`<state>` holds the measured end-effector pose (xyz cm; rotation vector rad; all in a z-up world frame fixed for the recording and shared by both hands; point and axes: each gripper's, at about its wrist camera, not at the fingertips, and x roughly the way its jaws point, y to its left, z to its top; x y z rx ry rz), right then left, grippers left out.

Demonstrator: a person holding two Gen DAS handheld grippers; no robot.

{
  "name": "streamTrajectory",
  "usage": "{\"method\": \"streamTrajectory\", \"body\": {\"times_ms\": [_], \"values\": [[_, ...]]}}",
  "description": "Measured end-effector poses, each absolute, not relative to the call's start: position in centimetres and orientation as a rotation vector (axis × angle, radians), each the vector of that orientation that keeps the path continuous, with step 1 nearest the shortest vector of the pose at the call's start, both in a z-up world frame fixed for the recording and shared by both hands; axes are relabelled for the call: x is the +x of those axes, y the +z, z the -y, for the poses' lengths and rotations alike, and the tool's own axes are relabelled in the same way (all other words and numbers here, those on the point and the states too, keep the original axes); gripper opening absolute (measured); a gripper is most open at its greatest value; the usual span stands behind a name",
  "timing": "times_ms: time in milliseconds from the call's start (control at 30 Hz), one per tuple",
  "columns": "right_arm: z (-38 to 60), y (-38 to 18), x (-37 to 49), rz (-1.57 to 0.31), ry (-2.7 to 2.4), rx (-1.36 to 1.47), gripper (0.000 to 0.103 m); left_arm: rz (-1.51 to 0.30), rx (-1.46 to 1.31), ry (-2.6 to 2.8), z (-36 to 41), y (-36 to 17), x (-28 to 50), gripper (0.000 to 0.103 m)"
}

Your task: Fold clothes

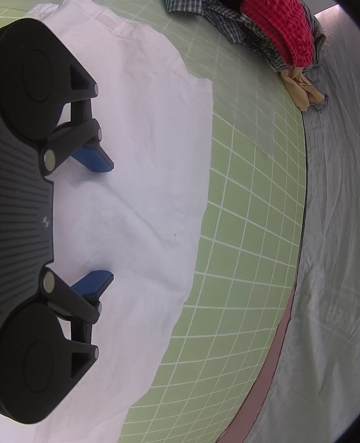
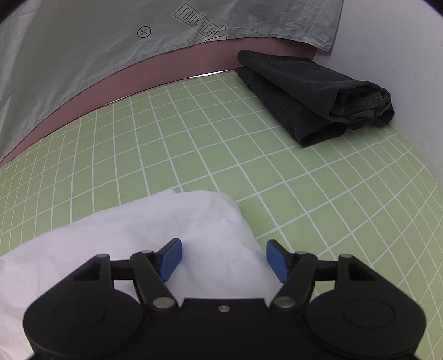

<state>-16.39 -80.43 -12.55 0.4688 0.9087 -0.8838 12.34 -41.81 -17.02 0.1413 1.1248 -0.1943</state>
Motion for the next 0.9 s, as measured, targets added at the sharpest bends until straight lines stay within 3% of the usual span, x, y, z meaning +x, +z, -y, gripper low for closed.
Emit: {"method": "streamTrajectory", "body": {"times_ms": [67, 167, 267, 333, 433, 533, 900], "values": [[80.6, -12.8, -16.5, -0.908, -0.879, 0.481, 0.073, -1.125, 0.132, -0.191, 41.7, -17.3, 12.5, 0.079], [80.6, -12.8, -16.6, -0.899, -0.852, 0.493, 0.063, -1.106, 0.118, -0.19, 41.6, -17.5, 12.4, 0.072], [80.1, -12.7, -16.4, -0.898, -0.852, 0.454, 0.039, -1.067, 0.122, -0.198, 41.8, -17.3, 12.2, 0.048], [79.8, -12.6, -16.3, -0.894, -0.856, 0.417, 0.02, -1.061, 0.115, -0.2, 41.8, -17.1, 12.3, 0.025], [79.2, -12.4, -16.5, -0.871, -0.847, 0.378, 0.012, -1.053, 0.076, -0.195, 41.4, -16.6, 12.3, 0.015], [78.4, -11.3, -16.7, -0.827, -0.871, 0.341, 0.01, -1.015, 0.045, -0.202, 40.9, -15.1, 11.6, 0.009], [74.6, -4.2, -20.9, -0.619, -0.887, 0.275, 0.009, -0.842, -0.084, -0.232, 37.4, -4.8, 5.7, 0.007]]}}
